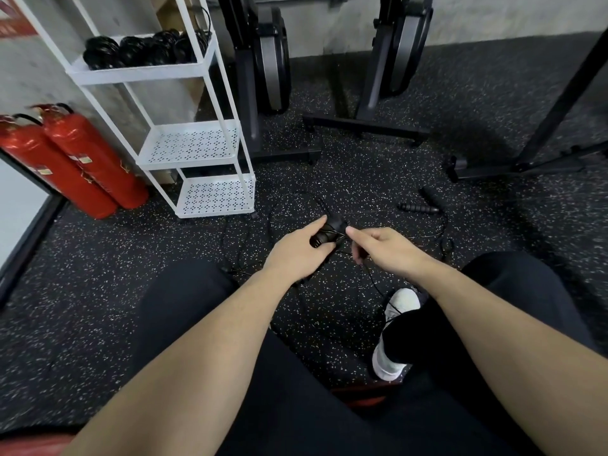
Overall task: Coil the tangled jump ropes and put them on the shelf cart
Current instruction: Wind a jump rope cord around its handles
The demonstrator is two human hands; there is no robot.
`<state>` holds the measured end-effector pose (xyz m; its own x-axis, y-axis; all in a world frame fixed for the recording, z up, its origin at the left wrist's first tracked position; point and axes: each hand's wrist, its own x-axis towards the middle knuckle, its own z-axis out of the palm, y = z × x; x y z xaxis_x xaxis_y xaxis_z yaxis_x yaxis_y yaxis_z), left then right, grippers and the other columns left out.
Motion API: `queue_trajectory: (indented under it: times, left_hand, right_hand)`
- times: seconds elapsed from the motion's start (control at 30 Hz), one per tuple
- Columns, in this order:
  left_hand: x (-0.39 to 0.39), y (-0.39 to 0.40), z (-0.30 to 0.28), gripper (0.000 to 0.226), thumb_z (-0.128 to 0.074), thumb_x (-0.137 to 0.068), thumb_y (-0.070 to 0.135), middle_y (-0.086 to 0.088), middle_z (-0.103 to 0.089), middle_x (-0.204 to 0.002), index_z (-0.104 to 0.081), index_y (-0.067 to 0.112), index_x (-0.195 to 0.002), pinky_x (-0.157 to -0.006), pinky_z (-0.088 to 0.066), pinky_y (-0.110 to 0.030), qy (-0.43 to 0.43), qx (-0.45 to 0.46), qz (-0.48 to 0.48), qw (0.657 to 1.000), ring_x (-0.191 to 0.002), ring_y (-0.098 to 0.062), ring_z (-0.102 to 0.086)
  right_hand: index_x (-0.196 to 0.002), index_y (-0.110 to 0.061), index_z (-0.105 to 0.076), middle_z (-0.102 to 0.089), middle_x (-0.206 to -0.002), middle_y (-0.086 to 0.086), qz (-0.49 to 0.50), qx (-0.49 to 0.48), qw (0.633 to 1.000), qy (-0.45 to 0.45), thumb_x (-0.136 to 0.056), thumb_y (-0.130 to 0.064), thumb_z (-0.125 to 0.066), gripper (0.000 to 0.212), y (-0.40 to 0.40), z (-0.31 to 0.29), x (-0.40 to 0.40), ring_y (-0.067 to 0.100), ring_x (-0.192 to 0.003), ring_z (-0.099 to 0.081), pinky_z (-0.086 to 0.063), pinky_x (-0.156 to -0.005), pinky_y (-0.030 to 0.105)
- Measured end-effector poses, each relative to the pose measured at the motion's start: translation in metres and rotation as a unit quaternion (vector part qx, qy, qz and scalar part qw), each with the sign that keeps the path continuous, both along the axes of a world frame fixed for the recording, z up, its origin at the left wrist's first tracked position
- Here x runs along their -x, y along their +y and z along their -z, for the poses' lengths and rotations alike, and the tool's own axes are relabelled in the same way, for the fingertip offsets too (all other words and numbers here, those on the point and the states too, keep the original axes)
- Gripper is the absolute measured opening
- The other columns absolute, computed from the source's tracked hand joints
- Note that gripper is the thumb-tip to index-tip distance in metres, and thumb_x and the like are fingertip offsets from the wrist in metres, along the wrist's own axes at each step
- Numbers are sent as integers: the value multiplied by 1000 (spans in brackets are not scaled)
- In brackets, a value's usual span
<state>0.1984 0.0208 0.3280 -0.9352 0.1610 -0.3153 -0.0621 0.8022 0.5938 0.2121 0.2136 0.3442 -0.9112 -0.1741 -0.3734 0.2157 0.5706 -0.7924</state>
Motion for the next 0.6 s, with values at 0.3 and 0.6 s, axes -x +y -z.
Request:
queue_trajectory:
  times: [0.3,0.6]
  left_hand:
    - [1,-3,-2,64,-64,-98,36,6,-55,-147,-38,45,-155,-93,-45,-30,-64,-150,-60,985,-121,-17,-57]
    - [2,-11,-19,29,-66,-100,16,-24,-73,-109,-64,13,-128,-67,-61,-47,-244,-390,-147,876,-77,-34,-69]
  right_hand:
    - [-76,-11,-68,-48,-57,-2,-44,18,997,55,-101,-48,-54,47,-12,-1,-6,8,-43,-34,-29,-44,22]
    - [-76,-23,-66,-40,-50,-7,-25,89,996,1,-102,-53,-51,43,-1,0,-1,11,-46,-34,-31,-49,25]
